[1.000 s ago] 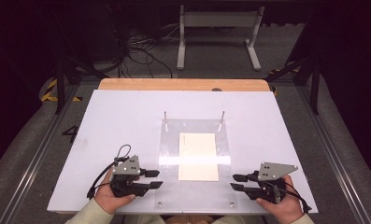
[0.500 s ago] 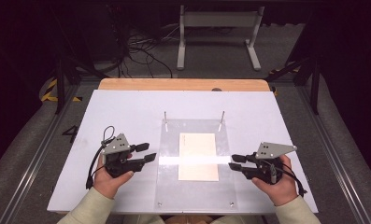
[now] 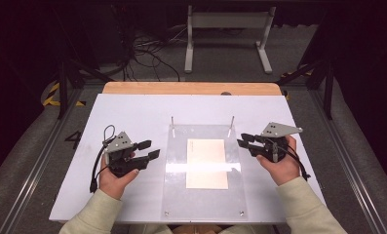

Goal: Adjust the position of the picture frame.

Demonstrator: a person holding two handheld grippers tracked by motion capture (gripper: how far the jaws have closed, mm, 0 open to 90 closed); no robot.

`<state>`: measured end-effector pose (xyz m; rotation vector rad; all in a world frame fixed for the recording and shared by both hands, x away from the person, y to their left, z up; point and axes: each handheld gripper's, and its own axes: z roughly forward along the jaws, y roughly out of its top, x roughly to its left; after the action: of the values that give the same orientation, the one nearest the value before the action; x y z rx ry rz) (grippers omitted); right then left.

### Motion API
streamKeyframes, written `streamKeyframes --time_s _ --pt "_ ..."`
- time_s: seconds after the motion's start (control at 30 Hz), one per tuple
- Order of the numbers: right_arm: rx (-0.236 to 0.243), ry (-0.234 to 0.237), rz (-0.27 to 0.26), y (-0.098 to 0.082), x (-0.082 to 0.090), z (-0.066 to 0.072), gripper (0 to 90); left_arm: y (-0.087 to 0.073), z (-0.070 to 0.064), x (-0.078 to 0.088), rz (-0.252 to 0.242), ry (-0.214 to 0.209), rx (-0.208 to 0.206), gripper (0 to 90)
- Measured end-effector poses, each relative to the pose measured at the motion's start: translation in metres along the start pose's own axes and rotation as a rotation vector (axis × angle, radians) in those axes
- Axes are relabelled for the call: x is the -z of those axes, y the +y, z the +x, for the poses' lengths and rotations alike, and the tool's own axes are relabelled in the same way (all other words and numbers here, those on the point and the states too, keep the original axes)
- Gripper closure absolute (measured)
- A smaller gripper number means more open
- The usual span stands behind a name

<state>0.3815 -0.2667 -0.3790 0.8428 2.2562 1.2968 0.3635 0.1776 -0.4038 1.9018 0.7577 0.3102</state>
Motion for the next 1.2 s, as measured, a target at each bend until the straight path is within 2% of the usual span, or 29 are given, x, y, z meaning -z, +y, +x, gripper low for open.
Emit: streamKeyframes --time_s 0.03,0.17,0.23,0.37,0.43,0.47,0.5,0.63,0.77,0.93,1.0,1.07,1.13,1.2 --pt "-0.012 -0.019 -0.011 0.002 -0.006 -0.005 69.6 -0.001 0.000 0.000 0.003 -0.002 0.003 49.4" --pt "-0.043 -0.071 0.005 0.005 -0.023 -0.019 69.2 -0.001 -0.001 0.000 0.004 0.006 -0.010 49.6" --pt "-0.075 -0.095 -0.007 0.005 -0.029 -0.025 69.1 -0.002 -0.001 0.000 0.004 0.010 -0.007 49.6" --pt "-0.115 -0.145 0.021 0.007 -0.042 -0.040 69.7 -0.005 0.000 0.000 0.004 0.017 -0.006 49.8" --pt "-0.123 -0.150 0.020 0.007 -0.044 -0.043 69.6 -0.007 0.001 0.000 0.012 0.023 0.000 49.9" --pt "-0.141 -0.145 0.024 0.007 -0.047 -0.046 66.3 -0.009 0.001 0.000 0.013 0.024 0.004 50.0" --pt "-0.180 -0.154 0.047 0.007 -0.054 -0.050 66.7 -0.010 0.002 0.001 0.012 0.026 0.010 49.9" --pt "-0.163 -0.172 0.062 0.007 -0.066 -0.054 70.7 -0.012 0.003 0.003 0.008 0.035 0.011 49.9" --pt "-0.137 -0.182 0.055 0.005 -0.077 -0.055 74.3 -0.014 0.004 0.005 0.018 0.042 0.011 49.8" --pt "-0.150 -0.195 0.067 0.001 -0.088 -0.057 74.2 -0.016 0.003 0.007 0.015 0.051 0.019 49.7" --pt "-0.142 -0.214 0.071 -0.001 -0.094 -0.059 74.5 -0.017 0.004 0.008 0.013 0.052 0.018 49.9" --pt "-0.145 -0.215 0.068 -0.001 -0.096 -0.060 76.3 -0.018 0.004 0.009 0.014 0.055 0.021 49.9" --pt "-0.179 -0.209 0.085 -0.002 -0.101 -0.062 85.0 -0.019 0.004 0.010 0.016 0.056 0.021 49.9" --pt "-0.180 -0.210 0.089 -0.001 -0.102 -0.062 85.4 -0.020 0.004 0.010 0.014 0.062 0.018 49.9"
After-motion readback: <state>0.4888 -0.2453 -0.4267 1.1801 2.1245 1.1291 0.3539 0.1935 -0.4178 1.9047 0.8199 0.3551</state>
